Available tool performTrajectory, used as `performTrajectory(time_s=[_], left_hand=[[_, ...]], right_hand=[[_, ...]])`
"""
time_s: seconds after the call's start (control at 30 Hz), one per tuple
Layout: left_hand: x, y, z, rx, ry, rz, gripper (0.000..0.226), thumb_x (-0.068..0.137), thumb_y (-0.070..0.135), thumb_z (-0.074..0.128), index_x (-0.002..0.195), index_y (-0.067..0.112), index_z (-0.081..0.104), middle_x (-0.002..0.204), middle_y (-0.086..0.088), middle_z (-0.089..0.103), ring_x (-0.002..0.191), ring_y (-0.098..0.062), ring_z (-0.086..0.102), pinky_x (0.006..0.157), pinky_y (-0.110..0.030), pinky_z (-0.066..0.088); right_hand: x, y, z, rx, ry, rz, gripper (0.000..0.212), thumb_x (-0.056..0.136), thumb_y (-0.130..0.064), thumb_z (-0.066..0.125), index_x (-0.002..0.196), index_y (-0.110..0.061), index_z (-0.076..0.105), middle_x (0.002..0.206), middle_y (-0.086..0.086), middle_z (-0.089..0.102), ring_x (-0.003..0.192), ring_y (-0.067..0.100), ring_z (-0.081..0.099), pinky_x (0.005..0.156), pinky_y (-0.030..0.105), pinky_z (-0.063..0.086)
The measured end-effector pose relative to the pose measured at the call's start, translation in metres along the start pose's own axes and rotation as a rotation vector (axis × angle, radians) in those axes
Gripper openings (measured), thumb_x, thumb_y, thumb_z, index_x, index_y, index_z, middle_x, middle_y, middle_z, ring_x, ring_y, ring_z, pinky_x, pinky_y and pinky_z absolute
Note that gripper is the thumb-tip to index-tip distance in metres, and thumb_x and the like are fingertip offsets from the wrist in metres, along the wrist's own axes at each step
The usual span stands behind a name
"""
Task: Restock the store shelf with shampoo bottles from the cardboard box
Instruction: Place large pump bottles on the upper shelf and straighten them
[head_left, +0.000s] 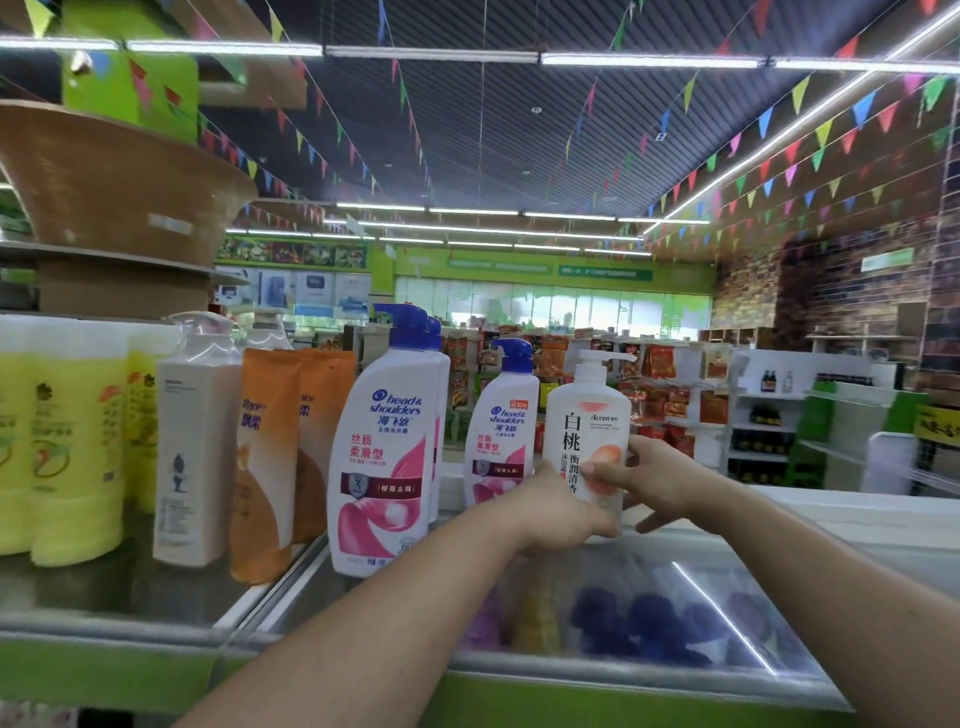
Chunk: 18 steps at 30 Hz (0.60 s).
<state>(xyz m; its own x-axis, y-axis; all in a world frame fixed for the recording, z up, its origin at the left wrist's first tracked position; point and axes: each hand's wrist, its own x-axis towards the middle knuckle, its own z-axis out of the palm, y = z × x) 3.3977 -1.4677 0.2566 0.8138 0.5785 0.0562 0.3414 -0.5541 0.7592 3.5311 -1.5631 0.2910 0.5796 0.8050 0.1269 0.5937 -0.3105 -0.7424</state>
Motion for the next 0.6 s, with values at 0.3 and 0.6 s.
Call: performTrajectory(time_s=[0.3, 0.6], left_hand=[[0.006, -0.006, -0.001, -0.021, 0.026, 0.049, 0.089, 0.057, 0.055, 0.073, 0.135, 0.031, 0.039, 0.118, 0.003, 0.059, 0.105, -0.02, 0.058, 0.09, -0.038, 0.053], [0.006, -0.007, -0.002, -0.011, 0.03, 0.113, 0.073, 0.067, 0.043, 0.075, 0.133, 0.029, 0.046, 0.113, 0.002, 0.062, 0.099, -0.017, 0.061, 0.077, -0.03, 0.053]], right_hand=[[-0.006, 0.002, 0.005, -0.032, 0.028, 0.06, 0.047, 0.088, -0.051, 0.067, 0.126, -0.025, 0.058, 0.113, -0.003, 0.069, 0.103, 0.022, 0.066, 0.091, 0.05, 0.055], [-0.012, 0.01, 0.003, -0.166, 0.064, 0.042, 0.05, 0.088, -0.053, 0.066, 0.132, -0.031, 0.057, 0.114, -0.002, 0.067, 0.097, 0.021, 0.066, 0.084, 0.046, 0.058]])
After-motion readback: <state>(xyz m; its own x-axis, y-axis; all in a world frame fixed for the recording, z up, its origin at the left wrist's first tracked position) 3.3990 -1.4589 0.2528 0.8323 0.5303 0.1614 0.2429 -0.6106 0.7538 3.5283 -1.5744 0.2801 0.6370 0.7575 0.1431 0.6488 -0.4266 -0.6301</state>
